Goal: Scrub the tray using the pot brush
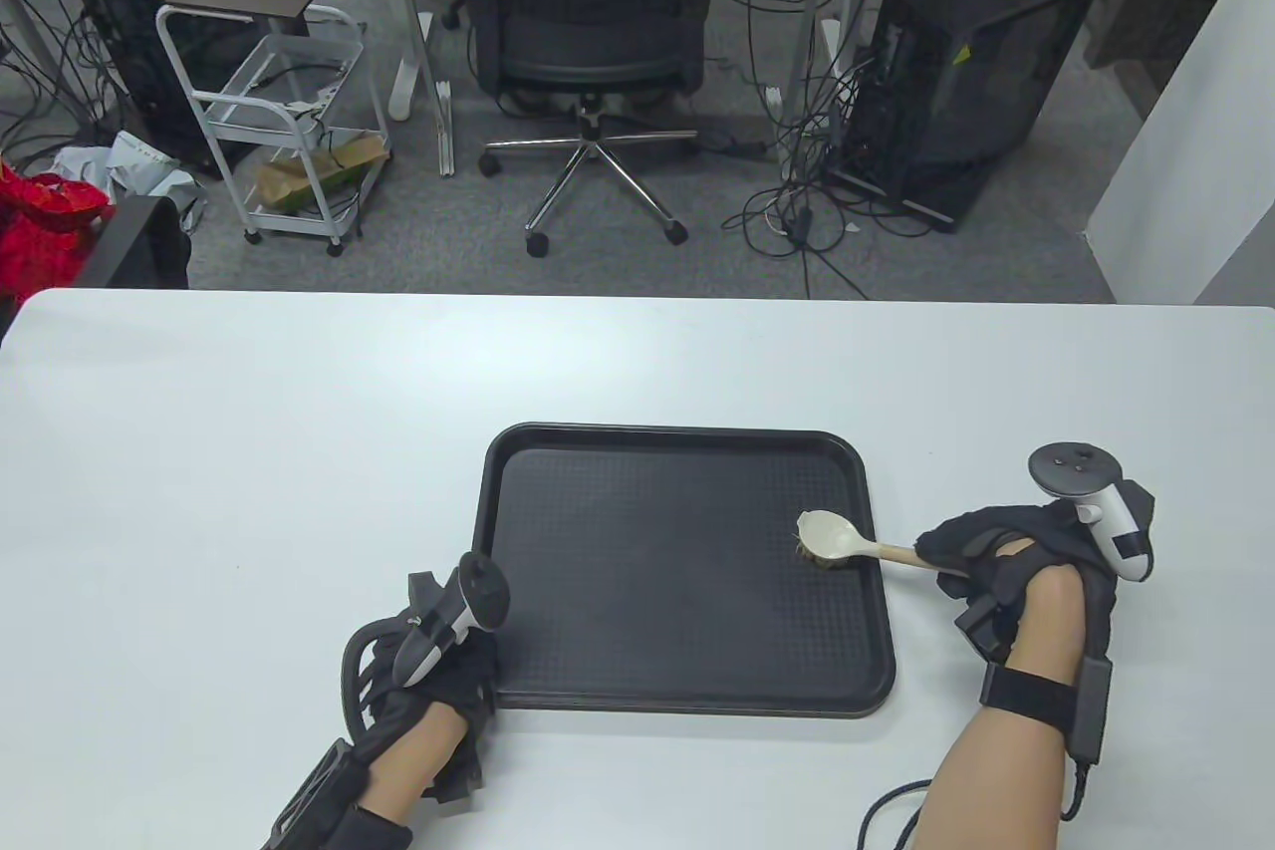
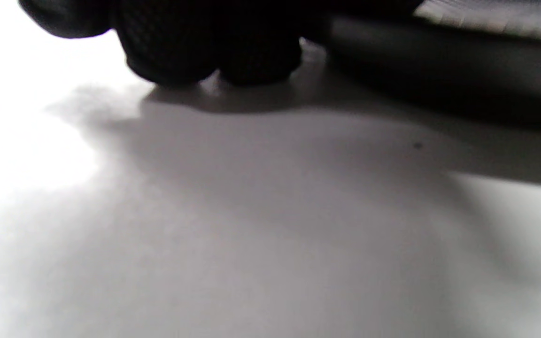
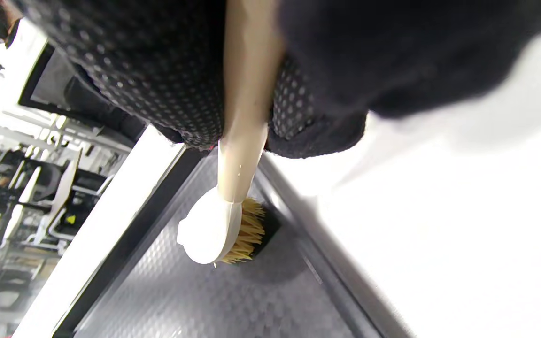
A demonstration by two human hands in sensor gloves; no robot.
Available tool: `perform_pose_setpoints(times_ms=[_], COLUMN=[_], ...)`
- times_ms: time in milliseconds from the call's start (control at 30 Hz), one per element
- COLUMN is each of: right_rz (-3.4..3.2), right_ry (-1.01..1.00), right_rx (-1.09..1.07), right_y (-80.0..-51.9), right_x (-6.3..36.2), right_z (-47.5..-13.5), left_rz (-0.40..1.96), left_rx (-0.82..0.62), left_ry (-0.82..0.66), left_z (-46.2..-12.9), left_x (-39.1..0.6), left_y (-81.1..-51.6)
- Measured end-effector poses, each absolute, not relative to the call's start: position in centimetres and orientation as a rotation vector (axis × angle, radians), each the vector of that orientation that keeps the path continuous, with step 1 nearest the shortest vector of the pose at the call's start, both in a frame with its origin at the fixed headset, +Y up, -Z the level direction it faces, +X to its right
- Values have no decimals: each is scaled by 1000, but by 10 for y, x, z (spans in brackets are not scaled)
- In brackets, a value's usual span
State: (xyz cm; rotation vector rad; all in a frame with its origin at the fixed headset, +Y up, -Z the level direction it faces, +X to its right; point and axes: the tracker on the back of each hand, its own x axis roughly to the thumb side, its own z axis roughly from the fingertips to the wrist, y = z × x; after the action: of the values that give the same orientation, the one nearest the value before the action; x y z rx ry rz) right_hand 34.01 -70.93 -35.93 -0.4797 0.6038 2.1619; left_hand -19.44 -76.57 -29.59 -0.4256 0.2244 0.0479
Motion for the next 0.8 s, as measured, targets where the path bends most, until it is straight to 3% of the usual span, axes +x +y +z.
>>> perform_pose_setpoints(times_ms=[167, 300, 533, 800], right_rz=[2135, 2138, 2156, 2220], right_ry=[606, 618, 643, 667], right_rx=[-482, -368, 43, 205], right_y=[-712, -708, -692, -689], right_x=[342, 321, 223, 122], right_z=[-358, -367, -393, -392], left_rz=[47, 47, 47, 45], left_rx=[-424, -426, -424, -424], left_ry=[225, 225, 225, 225], left_z=[-296, -296, -296, -296], left_x=[-194, -194, -194, -194], left_y=[-766, -766, -766, -766])
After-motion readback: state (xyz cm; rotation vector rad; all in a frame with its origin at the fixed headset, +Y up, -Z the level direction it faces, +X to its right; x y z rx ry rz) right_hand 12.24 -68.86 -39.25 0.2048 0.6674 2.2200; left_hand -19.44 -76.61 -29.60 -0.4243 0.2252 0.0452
